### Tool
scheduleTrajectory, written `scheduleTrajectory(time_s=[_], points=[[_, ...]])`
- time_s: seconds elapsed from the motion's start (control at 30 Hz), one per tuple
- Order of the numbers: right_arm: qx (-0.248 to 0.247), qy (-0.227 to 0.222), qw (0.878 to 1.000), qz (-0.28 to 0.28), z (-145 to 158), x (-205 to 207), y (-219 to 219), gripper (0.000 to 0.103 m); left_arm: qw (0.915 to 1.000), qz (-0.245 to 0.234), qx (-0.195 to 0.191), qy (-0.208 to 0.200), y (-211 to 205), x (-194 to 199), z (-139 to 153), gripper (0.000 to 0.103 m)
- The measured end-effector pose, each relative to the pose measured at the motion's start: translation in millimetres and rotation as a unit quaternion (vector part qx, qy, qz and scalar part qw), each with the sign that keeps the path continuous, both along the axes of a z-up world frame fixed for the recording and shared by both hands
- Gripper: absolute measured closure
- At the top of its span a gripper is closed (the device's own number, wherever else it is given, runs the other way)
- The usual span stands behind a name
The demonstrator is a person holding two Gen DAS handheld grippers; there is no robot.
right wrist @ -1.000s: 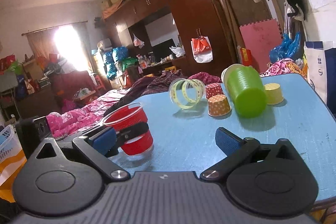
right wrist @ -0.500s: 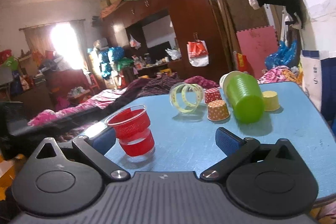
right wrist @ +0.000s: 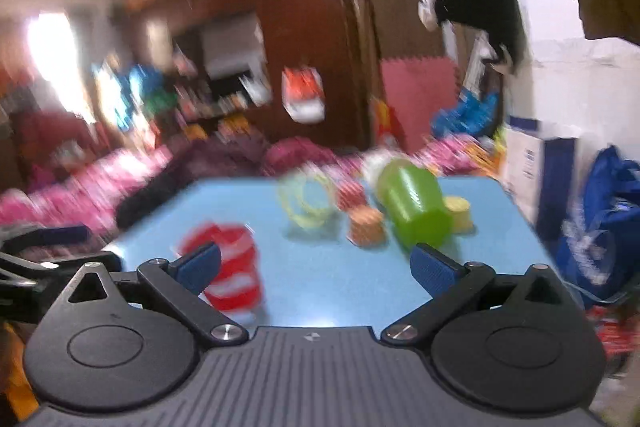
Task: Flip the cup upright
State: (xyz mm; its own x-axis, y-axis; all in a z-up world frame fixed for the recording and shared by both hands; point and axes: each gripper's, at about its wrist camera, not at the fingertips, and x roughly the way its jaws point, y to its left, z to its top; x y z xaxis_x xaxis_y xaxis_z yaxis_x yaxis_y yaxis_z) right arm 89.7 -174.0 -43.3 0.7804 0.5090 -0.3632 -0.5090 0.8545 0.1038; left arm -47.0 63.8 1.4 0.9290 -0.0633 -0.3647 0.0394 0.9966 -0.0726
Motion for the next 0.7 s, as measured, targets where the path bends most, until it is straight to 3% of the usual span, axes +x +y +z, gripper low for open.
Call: scheduleTrajectory(time_s=[0.1,0.27,0.43,0.7], points=[[-0.009,0.014,1.000,0.009,-9.7,3.0,-2.1,0.001,0.9998,0.013,0.006,0.017,-0.9,1.4,-7.3,0.000],[0.028,0.043,0.998,0.033,-14.9,1.6,-11.9,0.001,0.9997,0.019,0.008,0.016,-2.4,-2.8,-8.9,0.000],[0.030,0.028,0.999,0.025,-10.9,-8.0,-12.1,0.001,0.9986,0.040,0.032,0.015,-9.8,-4.9,-7.8,0.000],[0.024,0.012,0.999,0.024,-8.3,-12.8,-10.1,0.001,0.9982,0.041,0.038,0.024,-15.4,-2.1,-8.8,0.000]])
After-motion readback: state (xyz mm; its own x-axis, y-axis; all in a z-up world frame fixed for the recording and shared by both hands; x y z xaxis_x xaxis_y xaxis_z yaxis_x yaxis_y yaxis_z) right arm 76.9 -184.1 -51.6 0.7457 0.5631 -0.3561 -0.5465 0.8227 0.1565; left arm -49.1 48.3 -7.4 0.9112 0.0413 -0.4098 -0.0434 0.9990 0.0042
